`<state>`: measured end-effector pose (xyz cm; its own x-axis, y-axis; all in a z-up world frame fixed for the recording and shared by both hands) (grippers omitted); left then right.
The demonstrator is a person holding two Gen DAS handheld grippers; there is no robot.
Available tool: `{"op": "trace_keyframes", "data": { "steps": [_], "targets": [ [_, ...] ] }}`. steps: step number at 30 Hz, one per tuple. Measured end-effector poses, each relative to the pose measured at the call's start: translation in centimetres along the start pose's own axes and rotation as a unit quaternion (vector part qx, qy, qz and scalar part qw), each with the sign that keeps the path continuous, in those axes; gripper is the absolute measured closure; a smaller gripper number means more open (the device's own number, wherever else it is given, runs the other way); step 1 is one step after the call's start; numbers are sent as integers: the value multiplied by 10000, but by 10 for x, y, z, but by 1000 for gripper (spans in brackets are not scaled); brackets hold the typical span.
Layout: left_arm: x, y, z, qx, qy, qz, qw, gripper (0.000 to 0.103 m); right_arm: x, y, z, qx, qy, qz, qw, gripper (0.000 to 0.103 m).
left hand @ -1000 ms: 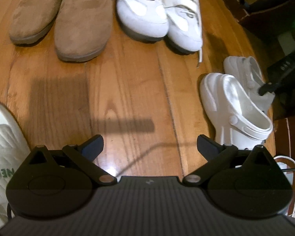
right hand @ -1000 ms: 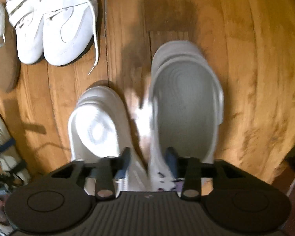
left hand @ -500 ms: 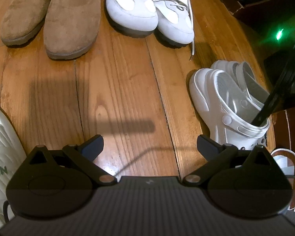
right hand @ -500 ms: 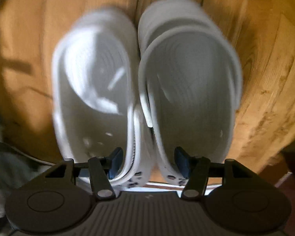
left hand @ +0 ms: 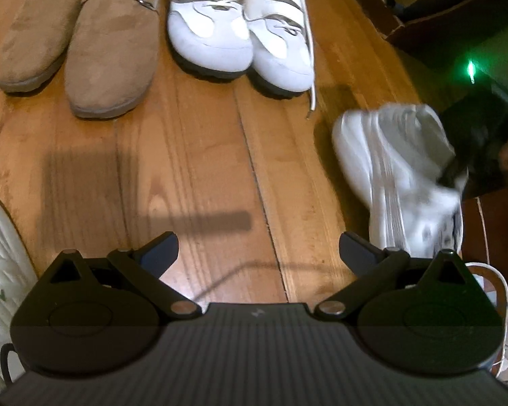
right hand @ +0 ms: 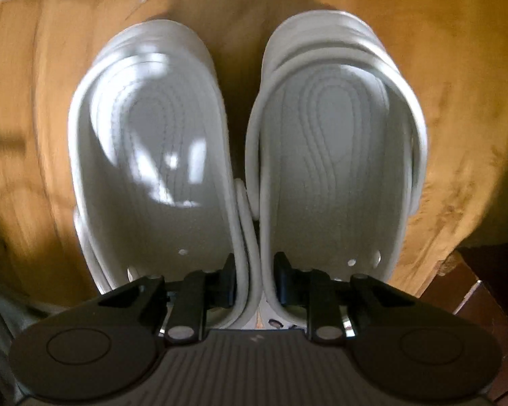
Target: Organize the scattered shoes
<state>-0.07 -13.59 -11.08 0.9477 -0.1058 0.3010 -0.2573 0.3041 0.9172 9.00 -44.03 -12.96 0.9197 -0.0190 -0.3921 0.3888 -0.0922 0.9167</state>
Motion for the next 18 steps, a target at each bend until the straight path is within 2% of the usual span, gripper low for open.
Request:
{"op": "trace_keyframes", "data": {
  "steps": [5,8,9,10,11,12,14,15,17,18],
  "targets": [
    [-1,-7,-3,13,49,-82,10000,0,30,44,30,154,-503,808,9953,81],
    [0,-7,-4,10,115,-47,9999,0,62,78,40,265,-705,1420,9870,84],
    [0,-6,-3,15,105,-26,9999,0,73,88,40,274,-747,1603,9839,85],
    [1,-5,-2,-9,92,22,10000,0,82,95,39,343,-771,1732,9813,99],
    [2,-3,0,-86,96,96,9999,0,88,99,37,438,-791,1829,9790,103],
    [2,-2,1,-176,127,125,9997,0,103,110,31,646,-818,2048,9733,103],
    [2,-1,1,-279,153,131,9994,0,129,123,16,790,-754,2246,9683,103],
    [1,-1,0,-367,161,122,9991,0,130,122,12,861,-733,2213,9686,103],
    [0,-3,-5,-414,210,108,9989,0,135,132,11,942,-691,2153,9695,89],
    [-1,-4,-8,-366,228,86,9990,0,133,137,13,876,-678,2220,9687,70]
  ]
}}
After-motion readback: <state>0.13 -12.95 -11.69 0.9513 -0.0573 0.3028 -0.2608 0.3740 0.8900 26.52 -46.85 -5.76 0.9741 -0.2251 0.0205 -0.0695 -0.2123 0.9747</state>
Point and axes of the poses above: each gripper's, at about its wrist camera, not at the fingertips, and y roughly against the way its jaws point, z to its right, x to its top, the point moved 5 cm from there along -y, roughly the way its jaws point, and after that the axes turned 14 degrees about x, right-handed, at the moved point
